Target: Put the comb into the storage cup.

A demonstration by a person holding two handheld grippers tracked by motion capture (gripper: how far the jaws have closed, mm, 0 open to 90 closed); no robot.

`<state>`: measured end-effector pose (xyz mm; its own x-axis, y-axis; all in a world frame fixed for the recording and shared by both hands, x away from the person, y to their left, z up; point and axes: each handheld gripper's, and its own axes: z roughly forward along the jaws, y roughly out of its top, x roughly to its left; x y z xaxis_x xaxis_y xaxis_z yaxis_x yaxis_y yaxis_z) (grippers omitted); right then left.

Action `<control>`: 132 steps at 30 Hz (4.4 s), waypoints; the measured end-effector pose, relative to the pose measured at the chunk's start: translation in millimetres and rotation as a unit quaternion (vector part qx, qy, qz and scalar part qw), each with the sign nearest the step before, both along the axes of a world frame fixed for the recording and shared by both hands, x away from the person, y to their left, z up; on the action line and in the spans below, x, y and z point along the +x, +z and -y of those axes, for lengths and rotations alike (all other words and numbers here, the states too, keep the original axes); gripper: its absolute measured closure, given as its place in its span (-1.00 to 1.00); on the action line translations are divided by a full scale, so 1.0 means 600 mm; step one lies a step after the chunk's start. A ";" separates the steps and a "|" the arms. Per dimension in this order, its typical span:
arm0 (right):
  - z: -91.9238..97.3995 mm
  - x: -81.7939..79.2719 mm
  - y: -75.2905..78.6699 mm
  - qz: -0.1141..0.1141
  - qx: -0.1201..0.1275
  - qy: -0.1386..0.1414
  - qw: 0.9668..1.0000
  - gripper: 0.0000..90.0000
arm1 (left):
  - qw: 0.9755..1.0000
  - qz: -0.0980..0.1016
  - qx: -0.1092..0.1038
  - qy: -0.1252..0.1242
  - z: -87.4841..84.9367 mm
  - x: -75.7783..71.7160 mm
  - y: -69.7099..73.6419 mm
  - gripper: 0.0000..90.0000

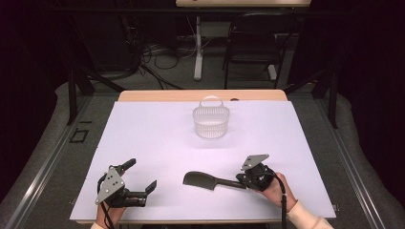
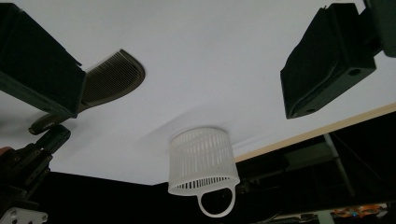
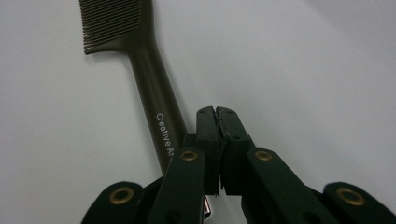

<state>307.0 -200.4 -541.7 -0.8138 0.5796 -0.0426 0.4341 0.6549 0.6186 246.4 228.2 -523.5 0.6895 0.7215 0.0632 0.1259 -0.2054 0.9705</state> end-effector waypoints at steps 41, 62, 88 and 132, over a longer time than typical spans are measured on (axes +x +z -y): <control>0.007 -0.010 0.016 -0.006 0.002 -0.016 1.000 0.54 | 1.000 0.003 -0.003 0.001 -0.003 0.000 0.002 -1.00; -0.006 -0.023 0.055 0.012 -0.030 0.001 0.999 -0.33 | 1.000 0.004 -0.002 0.002 -0.002 -0.001 0.002 -1.00; -0.031 -0.007 0.057 -0.019 -0.049 0.012 0.999 -1.00 | 1.000 0.001 -0.003 0.005 -0.003 0.002 0.001 -1.00; -0.108 0.021 0.046 -0.055 -0.089 0.067 0.992 -0.93 | 1.000 0.003 -0.007 0.004 -0.005 0.002 0.002 -1.00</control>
<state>319.5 -135.9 -514.3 -0.8884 0.4572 -0.0416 0.3940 0.8059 0.4420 247.5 231.3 -522.4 0.6837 0.7275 0.0573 0.1220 -0.1913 0.9739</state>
